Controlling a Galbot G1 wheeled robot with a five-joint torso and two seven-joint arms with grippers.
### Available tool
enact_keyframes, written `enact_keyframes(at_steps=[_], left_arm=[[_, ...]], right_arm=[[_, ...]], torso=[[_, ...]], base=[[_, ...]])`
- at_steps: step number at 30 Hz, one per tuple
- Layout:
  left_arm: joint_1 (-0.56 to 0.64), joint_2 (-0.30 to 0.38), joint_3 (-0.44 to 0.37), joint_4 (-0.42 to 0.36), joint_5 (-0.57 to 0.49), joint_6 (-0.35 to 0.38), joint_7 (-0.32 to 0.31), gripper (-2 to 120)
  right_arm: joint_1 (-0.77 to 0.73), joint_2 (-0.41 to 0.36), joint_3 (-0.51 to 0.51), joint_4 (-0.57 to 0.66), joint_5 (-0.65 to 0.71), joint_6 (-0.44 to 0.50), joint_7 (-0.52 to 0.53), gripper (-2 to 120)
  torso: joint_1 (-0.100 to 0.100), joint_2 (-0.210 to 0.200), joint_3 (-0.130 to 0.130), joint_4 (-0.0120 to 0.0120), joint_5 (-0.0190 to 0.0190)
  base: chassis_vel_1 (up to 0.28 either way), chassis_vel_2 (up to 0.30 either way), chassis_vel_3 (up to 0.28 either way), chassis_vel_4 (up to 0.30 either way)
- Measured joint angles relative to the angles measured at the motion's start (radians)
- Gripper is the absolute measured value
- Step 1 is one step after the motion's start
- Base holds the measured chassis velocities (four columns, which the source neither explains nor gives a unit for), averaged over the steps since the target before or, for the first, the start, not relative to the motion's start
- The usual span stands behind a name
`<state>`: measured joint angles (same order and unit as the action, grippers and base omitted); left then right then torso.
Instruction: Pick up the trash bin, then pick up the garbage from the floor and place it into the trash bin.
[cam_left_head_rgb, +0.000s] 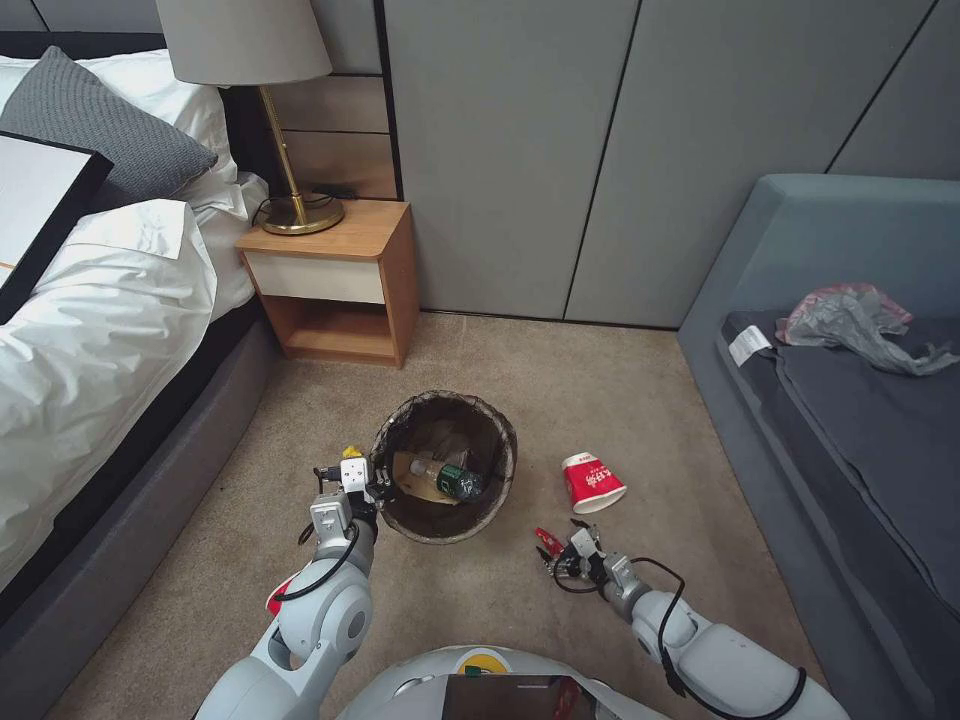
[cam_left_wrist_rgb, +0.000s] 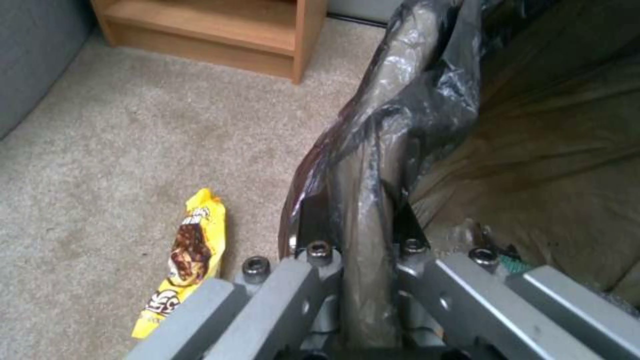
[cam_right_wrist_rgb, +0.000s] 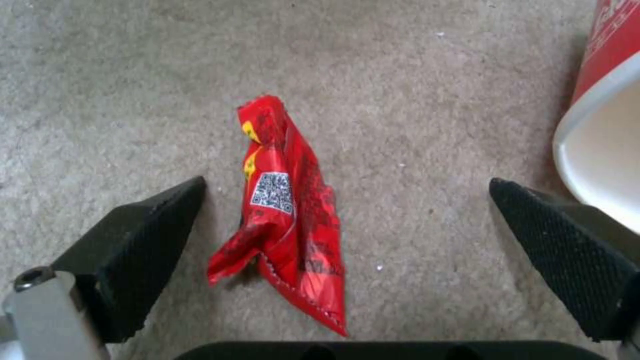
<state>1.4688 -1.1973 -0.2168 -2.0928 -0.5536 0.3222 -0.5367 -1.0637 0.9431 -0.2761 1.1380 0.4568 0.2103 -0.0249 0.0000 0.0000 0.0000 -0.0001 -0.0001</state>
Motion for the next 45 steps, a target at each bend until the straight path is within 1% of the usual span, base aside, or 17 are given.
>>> enact_keyframes(at_steps=[7,13,15,16,18,19,21,22,25,28,31,32,34,36,37,39,45], left_arm=[[-0.001,0.000,0.000,0.001,-0.001,0.000,0.000,0],[-0.004,0.002,-0.001,0.001,-0.003,0.000,-0.001,0],[-0.005,0.003,-0.001,0.001,-0.005,0.000,-0.001,0],[-0.005,0.003,-0.001,0.001,-0.005,0.000,-0.001,0],[-0.007,0.003,-0.001,0.001,-0.006,0.000,-0.002,0],[-0.007,0.003,-0.001,0.001,-0.006,0.000,-0.002,0],[-0.008,0.004,-0.001,0.001,-0.008,0.001,-0.003,0],[-0.008,0.004,-0.001,0.001,-0.008,0.001,-0.003,0],[-0.009,0.006,-0.002,0.000,-0.015,0.002,-0.006,0],[-0.009,0.007,-0.003,-0.001,-0.017,0.002,-0.007,0],[-0.009,0.009,-0.003,-0.005,-0.021,0.003,-0.010,0],[-0.009,0.009,-0.003,-0.005,-0.021,0.003,-0.010,0],[-0.009,0.009,-0.003,-0.007,-0.022,0.004,-0.011,0],[-0.009,0.009,-0.003,-0.007,-0.022,0.004,-0.011,0],[-0.009,0.008,-0.003,-0.008,-0.022,0.004,-0.012,0],[-0.009,0.008,-0.003,-0.008,-0.022,0.004,-0.012,0],[-0.009,0.008,-0.002,-0.008,-0.023,0.004,-0.012,0]], right_arm=[[-0.003,0.008,-0.003,0.002,-0.009,0.000,0.000,100],[-0.010,0.014,-0.006,0.011,-0.023,0.003,0.001,93],[-0.015,0.015,-0.007,0.018,-0.031,0.005,0.002,86],[-0.015,0.015,-0.007,0.018,-0.031,0.005,0.002,86],[-0.020,0.012,-0.010,0.031,-0.032,0.005,0.005,74],[-0.020,0.012,-0.010,0.031,-0.032,0.005,0.005,74],[-0.025,0.008,-0.011,0.043,-0.032,0.002,0.008,64],[-0.025,0.008,-0.011,0.043,-0.032,0.002,0.008,64],[-0.033,0.002,-0.010,0.050,-0.030,0.000,0.010,47],[-0.037,0.001,-0.008,0.052,-0.028,-0.001,0.010,41],[-0.047,-0.002,-0.003,0.056,-0.027,-0.004,0.010,27],[-0.047,-0.002,-0.003,0.056,-0.027,-0.004,0.010,27],[-0.051,-0.002,0.001,0.055,-0.029,-0.004,0.010,15],[-0.052,-0.002,0.003,0.054,-0.029,-0.004,0.011,13],[-0.052,-0.002,0.003,0.054,-0.030,-0.004,0.011,5],[-0.052,-0.001,0.004,0.054,-0.031,-0.004,0.011,0],[-0.053,0.001,0.006,0.053,-0.035,-0.004,0.014,0]], torso=[[0.000,0.000,0.000,0.0000,0.0000],[0.000,0.000,0.000,0.0000,0.0000],[0.000,0.000,0.000,0.0000,-0.0001],[0.000,0.000,0.000,0.0000,-0.0001],[0.000,0.000,0.000,0.0001,0.0002],[0.000,0.000,0.000,0.0001,0.0002],[0.000,0.000,0.000,0.0002,0.0003],[0.000,0.000,0.000,0.0002,0.0003],[0.000,0.000,0.000,0.0002,0.0004],[0.000,0.000,0.000,0.0002,0.0005],[0.000,0.000,0.000,0.0002,0.0004],[0.000,0.000,0.000,0.0002,0.0004],[0.000,0.000,0.000,0.0002,0.0003],[0.000,0.000,0.000,0.0001,0.0002],[0.000,0.000,0.000,0.0000,-0.0001],[0.000,0.000,0.000,0.0000,-0.0003],[0.000,0.000,0.000,0.0000,0.0000]], base=[[0.000,0.000,0.000,0.000],[0.000,0.000,0.000,0.000],[0.000,0.000,0.000,0.000],[0.000,0.000,0.000,0.000],[0.000,0.000,0.000,0.000],[0.000,0.000,0.000,0.000],[0.000,0.000,0.000,0.000],[0.000,0.000,0.000,0.000],[0.000,0.000,0.000,0.000],[0.000,0.000,0.000,0.000],[0.000,0.000,0.000,0.000],[0.000,0.000,0.000,0.000],[0.000,0.000,0.000,0.000],[0.000,0.000,0.000,0.000],[0.000,0.000,0.000,0.000],[0.000,0.000,0.000,0.000],[0.000,0.000,0.000,0.000]])
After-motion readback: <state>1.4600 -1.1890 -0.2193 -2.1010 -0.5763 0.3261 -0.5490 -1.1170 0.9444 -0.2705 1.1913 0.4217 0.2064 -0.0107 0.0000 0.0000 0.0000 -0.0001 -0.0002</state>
